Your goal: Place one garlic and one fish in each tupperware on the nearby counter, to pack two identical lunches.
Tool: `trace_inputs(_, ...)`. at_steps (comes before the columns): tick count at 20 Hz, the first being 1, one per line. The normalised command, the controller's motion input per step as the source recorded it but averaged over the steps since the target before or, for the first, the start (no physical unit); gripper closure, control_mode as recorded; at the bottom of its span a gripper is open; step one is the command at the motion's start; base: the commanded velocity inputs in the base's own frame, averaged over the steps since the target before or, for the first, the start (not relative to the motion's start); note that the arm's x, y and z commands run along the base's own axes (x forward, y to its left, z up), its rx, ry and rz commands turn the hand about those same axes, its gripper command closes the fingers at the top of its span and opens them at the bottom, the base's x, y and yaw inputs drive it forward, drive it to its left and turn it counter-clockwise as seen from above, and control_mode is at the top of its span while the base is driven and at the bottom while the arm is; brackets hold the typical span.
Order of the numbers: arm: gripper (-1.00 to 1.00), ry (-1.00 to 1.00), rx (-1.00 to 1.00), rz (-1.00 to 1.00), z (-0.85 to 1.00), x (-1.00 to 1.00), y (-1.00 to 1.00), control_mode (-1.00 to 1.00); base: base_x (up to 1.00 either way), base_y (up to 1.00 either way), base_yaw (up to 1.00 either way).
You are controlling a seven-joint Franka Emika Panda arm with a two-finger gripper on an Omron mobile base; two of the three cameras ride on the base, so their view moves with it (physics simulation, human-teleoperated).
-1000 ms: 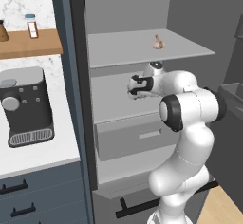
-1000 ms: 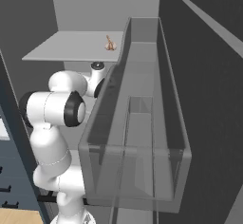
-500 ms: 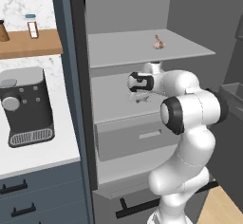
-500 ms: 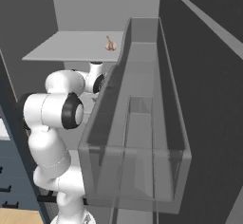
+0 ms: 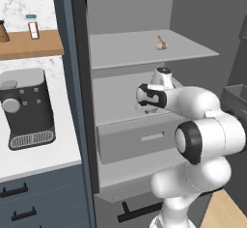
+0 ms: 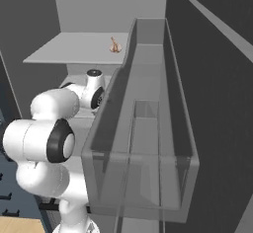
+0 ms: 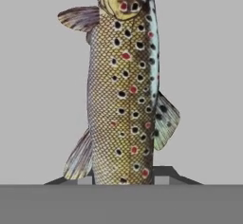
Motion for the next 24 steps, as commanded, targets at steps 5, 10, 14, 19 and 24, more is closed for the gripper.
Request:
trace_inputs(5, 1.0, -0.02, 0.03, -0.05, 0.0, -1.0, -0.22, -1.0, 0.0, 0.0, 0.0)
trace_inputs(10, 1.0, 0.0, 0.02, -0.01, 0.68, -1.0, -0.07, -1.0, 0.0, 0.0, 0.0)
trace_inputs(14, 1.0, -0.04, 0.0, 0.0, 0.98, -1.0, 0.0, -1.0, 0.0, 0.0, 0.0)
trace_inputs(19, 1.0, -0.03, 0.0, 0.0, 0.37, -1.0, 0.0, -1.0, 0.0, 0.0, 0.0)
trace_inputs(24, 1.0, -0.12, 0.0, 0.0, 0.31, -0.95, 0.0, -1.0, 0.0, 0.0, 0.0)
